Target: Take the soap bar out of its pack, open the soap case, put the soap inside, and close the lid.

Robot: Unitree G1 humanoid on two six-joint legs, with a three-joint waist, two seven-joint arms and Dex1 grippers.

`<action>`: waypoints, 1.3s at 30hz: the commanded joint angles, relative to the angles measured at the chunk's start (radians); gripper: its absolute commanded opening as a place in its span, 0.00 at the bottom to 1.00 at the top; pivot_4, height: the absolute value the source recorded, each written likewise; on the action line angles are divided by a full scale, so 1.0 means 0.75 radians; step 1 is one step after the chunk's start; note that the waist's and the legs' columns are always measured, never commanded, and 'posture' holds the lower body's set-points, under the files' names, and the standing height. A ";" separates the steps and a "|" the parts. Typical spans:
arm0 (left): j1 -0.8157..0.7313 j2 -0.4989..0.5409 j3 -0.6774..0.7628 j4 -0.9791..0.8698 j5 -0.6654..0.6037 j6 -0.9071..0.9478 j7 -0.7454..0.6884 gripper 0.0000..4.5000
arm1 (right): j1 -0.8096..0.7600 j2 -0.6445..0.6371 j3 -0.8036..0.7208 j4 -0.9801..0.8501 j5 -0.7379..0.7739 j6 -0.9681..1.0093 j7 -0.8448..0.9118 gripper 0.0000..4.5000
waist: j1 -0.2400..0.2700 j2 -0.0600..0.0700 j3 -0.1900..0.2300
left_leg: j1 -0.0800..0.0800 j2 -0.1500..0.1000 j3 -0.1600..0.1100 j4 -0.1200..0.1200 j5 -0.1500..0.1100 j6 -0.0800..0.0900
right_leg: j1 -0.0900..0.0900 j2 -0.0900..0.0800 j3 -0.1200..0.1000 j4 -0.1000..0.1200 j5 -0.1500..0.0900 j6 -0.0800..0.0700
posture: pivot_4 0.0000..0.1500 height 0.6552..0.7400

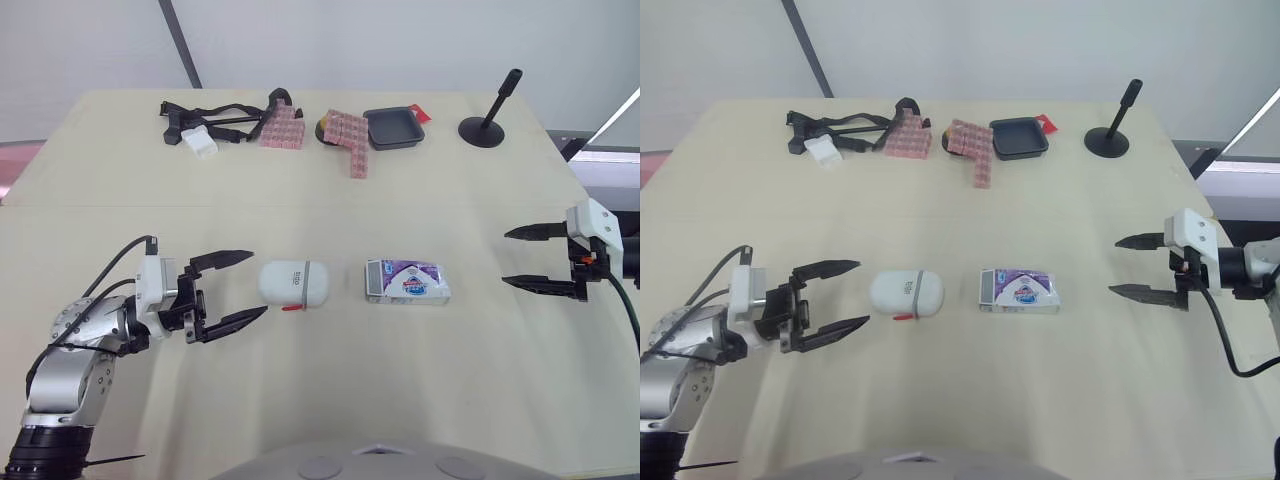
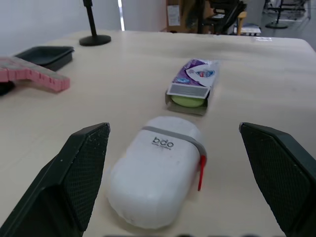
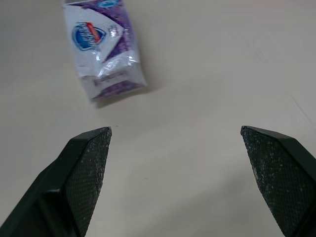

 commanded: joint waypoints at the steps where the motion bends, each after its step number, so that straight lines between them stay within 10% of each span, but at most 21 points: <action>1: 0.047 -0.007 -0.027 0.004 0.035 -0.127 -0.051 1.00 | -0.016 -0.050 0.029 -0.143 0.022 0.068 0.042 1.00 | -0.008 0.000 0.000 | 0.000 0.000 0.000 0.000 0.000 0.000 | 0.000 0.000 0.000 0.000 0.000 0.000 | 1.00 1.00; 39: 0.206 0.031 -0.174 -0.229 0.018 -0.057 0.120 1.00 | -0.193 0.320 0.402 -0.134 -0.222 -0.115 -0.156 1.00 | -0.016 0.001 -0.001 | -0.001 -0.001 0.005 0.000 0.003 0.001 | -0.008 -0.011 -0.014 0.009 0.000 -0.001 | 1.00 1.00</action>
